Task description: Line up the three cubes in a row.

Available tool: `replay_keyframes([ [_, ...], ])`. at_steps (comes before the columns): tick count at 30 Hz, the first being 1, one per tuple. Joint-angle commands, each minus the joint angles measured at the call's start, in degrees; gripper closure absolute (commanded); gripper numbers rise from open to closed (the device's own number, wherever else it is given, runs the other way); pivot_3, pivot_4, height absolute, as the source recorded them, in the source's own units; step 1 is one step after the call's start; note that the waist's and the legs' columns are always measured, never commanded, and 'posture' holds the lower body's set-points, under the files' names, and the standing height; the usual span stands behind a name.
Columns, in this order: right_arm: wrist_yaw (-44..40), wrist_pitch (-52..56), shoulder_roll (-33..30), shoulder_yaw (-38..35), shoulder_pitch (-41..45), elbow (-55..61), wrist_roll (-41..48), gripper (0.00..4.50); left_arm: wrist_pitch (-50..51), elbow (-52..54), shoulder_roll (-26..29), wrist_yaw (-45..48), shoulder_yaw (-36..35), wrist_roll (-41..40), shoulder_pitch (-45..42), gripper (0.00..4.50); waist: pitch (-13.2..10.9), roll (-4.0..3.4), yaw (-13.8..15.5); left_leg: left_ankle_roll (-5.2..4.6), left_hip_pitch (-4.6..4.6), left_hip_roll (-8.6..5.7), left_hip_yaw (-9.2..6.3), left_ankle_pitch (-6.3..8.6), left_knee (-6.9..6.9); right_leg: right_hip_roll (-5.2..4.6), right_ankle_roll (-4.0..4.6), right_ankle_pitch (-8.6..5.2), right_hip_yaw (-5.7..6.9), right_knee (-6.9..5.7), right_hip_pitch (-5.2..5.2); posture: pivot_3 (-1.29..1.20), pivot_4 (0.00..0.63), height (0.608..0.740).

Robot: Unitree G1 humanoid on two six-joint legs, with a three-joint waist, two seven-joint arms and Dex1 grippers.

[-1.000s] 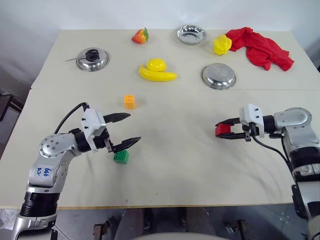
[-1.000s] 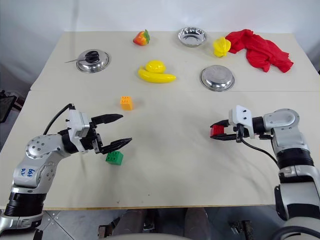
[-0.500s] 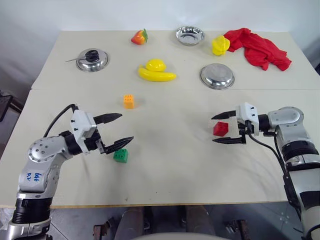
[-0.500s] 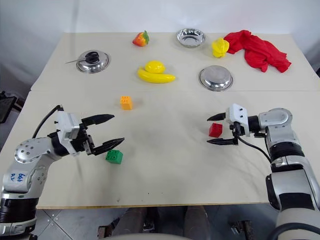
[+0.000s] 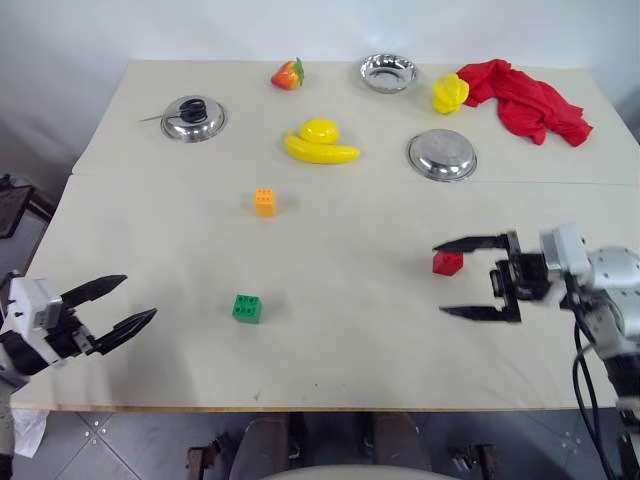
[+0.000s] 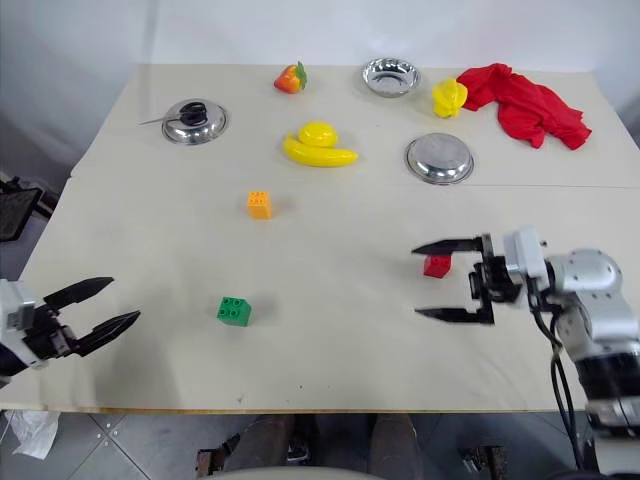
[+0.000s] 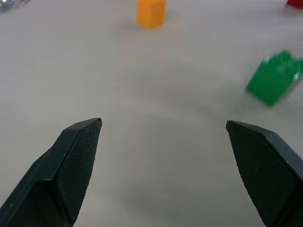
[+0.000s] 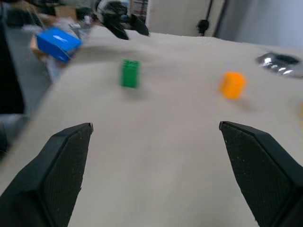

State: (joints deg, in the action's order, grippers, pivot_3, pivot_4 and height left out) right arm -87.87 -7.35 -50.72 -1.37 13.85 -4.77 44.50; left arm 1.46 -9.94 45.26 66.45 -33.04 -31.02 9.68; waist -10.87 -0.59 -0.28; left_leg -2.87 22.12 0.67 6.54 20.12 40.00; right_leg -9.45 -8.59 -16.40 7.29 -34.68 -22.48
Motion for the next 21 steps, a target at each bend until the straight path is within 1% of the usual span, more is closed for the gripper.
replay_keyframes([
  [1, 0.34, -0.93, -0.07, -7.41, -5.4, 3.33, 0.27, 0.03, -3.07, 1.21, 0.93, 2.84, -0.85, 0.79, 2.41, 0.0, 0.01, 0.02, 0.24, -0.01, -0.01, -0.02, 0.01, 0.02, 0.0, -0.02, 0.0, 0.0, -0.01, 0.02, 0.01, 0.0, 0.15, 0.74],
  [3, -0.53, -2.65, 0.48, -10.03, -8.19, 1.41, -1.08, 0.03, -3.13, 3.23, 0.44, 3.85, 0.38, 0.25, 3.04, 0.0, 0.01, 0.02, 0.22, -0.04, -0.03, -0.06, 0.06, 0.04, 0.02, -0.07, -0.02, 0.03, -0.06, 0.02, 0.01, 0.0, 0.15, 0.74],
  [7, -3.14, -6.27, 2.52, -13.72, -10.67, -2.7, -2.2, 0.03, -0.01, 9.12, -0.13, 5.39, 4.03, -1.38, 3.74, 0.0, 0.05, 0.08, 0.18, -0.01, -0.05, -0.02, 0.05, 0.06, 0.0, -0.06, 0.0, 0.05, -0.05, 0.03, 0.01, 0.0, 0.15, 0.74],
  [9, -2.43, -6.78, 2.93, -14.64, -11.18, -2.99, -3.1, 0.03, -0.16, 11.5, -0.72, 5.19, 6.6, -0.77, 2.27, 0.0, 0.04, 0.06, 0.08, -0.01, -0.05, -0.02, 0.07, 0.06, 0.0, -0.06, 0.0, 0.05, -0.07, 0.01, 0.0, 0.0, 0.15, 0.74],
  [13, -2.04, -7.06, 2.64, -15.89, -12.8, -3.36, -4.86, 0.03, 1.09, 15.38, -2.7, 3.2, 14.09, 0.28, -4.82, 0.0, 0.05, 0.01, 0.22, -0.02, -0.07, -0.02, 0.1, 0.04, 0.03, -0.02, 0.0, 0.05, -0.08, -0.05, 0.02, 0.0, 0.15, 0.74],
  [17, -1.89, -6.73, 2.45, -16.99, -13.76, -3.91, -5.8, 0.03, 0.01, 14.79, -3.76, 3.94, 21.45, 3.58, -10.9, 0.0, 0.05, 0.01, 0.21, -0.04, -0.07, -0.06, 0.14, 0.03, 0.04, -0.01, 0.0, 0.05, -0.1, -0.07, 0.02, 0.0, 0.15, 0.74],
  [19, -0.88, -5.81, 2.65, -17.4, -14.5, -2.29, -5.82, 0.03, -0.09, 12.59, -3.8, 5.81, 24.69, 4.87, -13.57, 0.0, 0.05, 0.01, 0.18, -0.04, -0.07, -0.07, 0.16, 0.03, 0.04, 0.0, 0.0, 0.05, -0.1, -0.08, 0.02, 0.0, 0.15, 0.74],
  [21, 0.16, -5.23, 2.96, -17.7, -15.09, -0.97, -5.88, 0.03, -2.87, 9.32, -3.71, 7.45, 26.87, 7.19, -15.36, 0.0, 0.06, 0.0, 0.05, -0.04, -0.08, -0.05, 0.19, 0.02, 0.04, 0.05, 0.0, 0.05, -0.11, -0.08, 0.01, 0.0, 0.15, 0.74],
])
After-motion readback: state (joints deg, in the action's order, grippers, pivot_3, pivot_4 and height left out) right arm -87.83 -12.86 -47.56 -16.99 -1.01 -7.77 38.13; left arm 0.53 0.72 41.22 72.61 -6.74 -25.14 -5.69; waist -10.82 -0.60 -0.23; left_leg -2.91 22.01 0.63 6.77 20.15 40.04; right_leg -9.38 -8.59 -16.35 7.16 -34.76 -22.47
